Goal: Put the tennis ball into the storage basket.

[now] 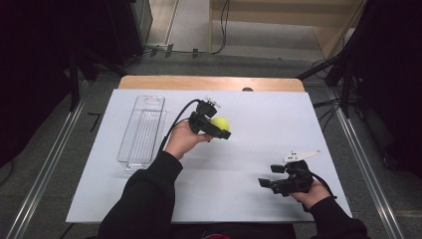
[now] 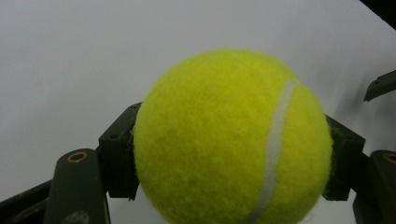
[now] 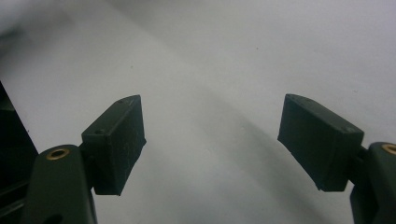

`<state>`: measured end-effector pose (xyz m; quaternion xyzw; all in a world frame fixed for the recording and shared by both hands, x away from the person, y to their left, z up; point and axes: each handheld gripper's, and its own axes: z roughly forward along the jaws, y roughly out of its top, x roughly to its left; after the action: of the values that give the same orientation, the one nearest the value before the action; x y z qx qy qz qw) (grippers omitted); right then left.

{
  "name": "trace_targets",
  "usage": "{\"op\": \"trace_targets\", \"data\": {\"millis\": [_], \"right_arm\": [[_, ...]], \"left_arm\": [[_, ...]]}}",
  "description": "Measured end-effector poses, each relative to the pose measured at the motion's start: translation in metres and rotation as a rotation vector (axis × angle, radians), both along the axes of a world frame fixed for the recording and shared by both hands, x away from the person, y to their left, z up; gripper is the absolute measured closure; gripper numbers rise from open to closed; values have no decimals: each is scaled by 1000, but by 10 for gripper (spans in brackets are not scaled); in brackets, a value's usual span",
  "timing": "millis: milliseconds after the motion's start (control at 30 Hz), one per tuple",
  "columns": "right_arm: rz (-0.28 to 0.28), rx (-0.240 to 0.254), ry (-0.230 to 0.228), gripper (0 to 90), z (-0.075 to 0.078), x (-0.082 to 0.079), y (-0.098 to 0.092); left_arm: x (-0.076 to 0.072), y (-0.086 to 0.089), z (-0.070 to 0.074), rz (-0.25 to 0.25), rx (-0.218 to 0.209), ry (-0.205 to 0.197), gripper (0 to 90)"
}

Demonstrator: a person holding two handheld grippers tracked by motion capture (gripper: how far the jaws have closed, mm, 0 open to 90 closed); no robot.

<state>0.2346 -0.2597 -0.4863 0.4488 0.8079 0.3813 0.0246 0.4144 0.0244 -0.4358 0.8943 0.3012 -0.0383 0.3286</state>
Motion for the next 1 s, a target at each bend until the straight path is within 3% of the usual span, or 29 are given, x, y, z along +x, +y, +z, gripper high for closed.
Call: {"op": "trace_targets", "data": {"millis": [300, 567, 1000], "right_arm": [[9, 0, -1, 206, 0, 0, 0], [9, 0, -2, 206, 0, 0, 1], [8, -1, -2, 206, 0, 0, 1]], "left_arm": [[2, 10, 10, 15, -19, -2, 267], [1, 18, 17, 26, -28, -31, 267], [3, 30, 26, 44, -53, -33, 267]]}}
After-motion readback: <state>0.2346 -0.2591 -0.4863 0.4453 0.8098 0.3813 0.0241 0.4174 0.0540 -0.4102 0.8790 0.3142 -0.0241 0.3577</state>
